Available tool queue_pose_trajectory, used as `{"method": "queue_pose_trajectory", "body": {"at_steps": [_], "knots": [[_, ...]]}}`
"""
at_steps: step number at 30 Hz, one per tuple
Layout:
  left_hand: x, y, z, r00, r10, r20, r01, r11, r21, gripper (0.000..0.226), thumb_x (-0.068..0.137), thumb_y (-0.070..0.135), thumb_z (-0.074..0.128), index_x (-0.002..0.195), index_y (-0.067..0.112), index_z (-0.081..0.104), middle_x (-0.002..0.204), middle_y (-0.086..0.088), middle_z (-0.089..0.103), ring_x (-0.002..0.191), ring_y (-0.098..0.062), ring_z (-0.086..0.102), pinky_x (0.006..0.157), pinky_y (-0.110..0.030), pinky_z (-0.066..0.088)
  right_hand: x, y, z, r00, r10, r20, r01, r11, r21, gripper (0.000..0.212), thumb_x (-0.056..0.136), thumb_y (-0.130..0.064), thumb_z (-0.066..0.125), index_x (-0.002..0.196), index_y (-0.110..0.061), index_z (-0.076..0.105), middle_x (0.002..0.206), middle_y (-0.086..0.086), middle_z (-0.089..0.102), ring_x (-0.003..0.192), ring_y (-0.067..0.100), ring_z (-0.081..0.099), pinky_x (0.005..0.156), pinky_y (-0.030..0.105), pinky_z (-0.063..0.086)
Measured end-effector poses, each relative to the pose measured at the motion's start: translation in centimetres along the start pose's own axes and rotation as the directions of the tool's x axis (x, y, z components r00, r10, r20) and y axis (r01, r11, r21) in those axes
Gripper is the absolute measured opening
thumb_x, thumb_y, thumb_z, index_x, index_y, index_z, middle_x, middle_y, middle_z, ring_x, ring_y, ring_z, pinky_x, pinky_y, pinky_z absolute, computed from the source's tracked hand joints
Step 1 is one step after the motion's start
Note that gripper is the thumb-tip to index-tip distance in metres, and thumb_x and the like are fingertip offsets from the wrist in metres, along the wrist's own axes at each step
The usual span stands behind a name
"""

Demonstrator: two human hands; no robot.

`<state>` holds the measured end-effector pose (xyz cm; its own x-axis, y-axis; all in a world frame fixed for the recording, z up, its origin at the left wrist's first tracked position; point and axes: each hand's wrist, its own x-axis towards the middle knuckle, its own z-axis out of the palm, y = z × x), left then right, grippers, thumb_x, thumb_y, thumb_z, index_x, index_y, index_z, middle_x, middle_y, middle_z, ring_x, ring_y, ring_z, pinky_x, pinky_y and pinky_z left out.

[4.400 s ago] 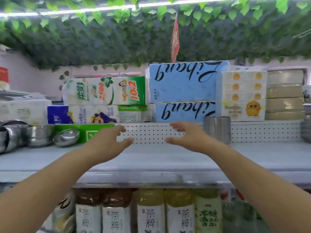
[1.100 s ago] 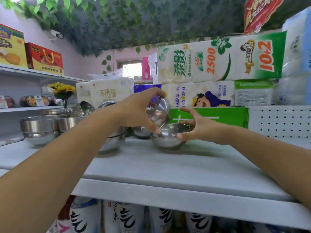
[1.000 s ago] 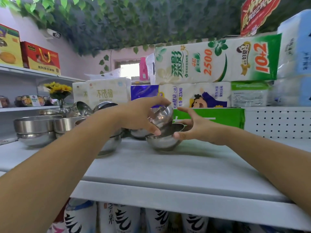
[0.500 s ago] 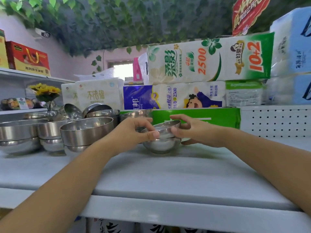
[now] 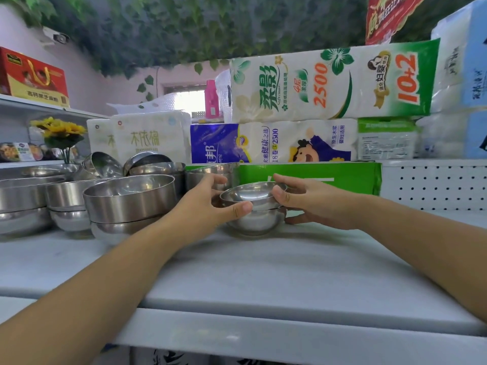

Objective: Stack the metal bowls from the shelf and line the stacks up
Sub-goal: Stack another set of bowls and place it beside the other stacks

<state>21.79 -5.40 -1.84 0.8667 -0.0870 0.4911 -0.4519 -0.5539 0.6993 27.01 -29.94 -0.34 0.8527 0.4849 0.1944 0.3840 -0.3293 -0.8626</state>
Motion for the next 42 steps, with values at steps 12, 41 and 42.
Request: {"method": "queue_pose_trajectory", "body": {"at_steps": [12, 41, 42], "knots": [[0.3, -1.1, 0.2, 1.000, -0.010, -0.012, 0.010, 1.000, -0.020, 0.102, 0.047, 0.076, 0.079, 0.130, 0.026, 0.045, 0.111, 0.009, 0.074, 0.106, -0.007, 0.068, 0.093, -0.028, 0.051, -0.3, 1.0, 0.4, 0.994, -0.067, -0.090, 0.075, 0.994, 0.083, 0.113, 0.052, -0.061, 0.081, 0.153, -0.030, 0.043, 0.129, -0.009, 0.068, 0.110, 0.008, 0.068, 0.098, 0.044, 0.057], [2.9, 2.6, 0.0, 0.899, 0.155, -0.410, -0.008, 0.941, 0.338, 0.044, 0.093, 0.040, 0.067, 0.129, 0.017, 0.060, 0.125, 0.000, 0.063, 0.112, -0.013, 0.055, 0.097, -0.035, 0.050, 0.4, 1.4, -0.7, 0.988, -0.089, -0.129, 0.058, 0.973, -0.224, 0.121, 0.049, -0.070, 0.087, 0.152, -0.025, 0.041, 0.125, -0.011, 0.060, 0.112, 0.006, 0.060, 0.092, 0.025, 0.053], [3.8, 2.7, -0.1, 0.907, 0.121, -0.403, 0.035, 0.933, 0.359, 0.047, 0.093, 0.043, 0.066, 0.131, 0.017, 0.057, 0.128, -0.001, 0.061, 0.117, -0.017, 0.054, 0.101, -0.043, 0.049, 0.2, 1.3, -0.7, 0.988, -0.087, -0.131, 0.058, 0.975, -0.216, 0.111, 0.057, -0.063, 0.087, 0.151, -0.025, 0.042, 0.118, -0.014, 0.060, 0.109, 0.004, 0.059, 0.090, 0.022, 0.051]]}}
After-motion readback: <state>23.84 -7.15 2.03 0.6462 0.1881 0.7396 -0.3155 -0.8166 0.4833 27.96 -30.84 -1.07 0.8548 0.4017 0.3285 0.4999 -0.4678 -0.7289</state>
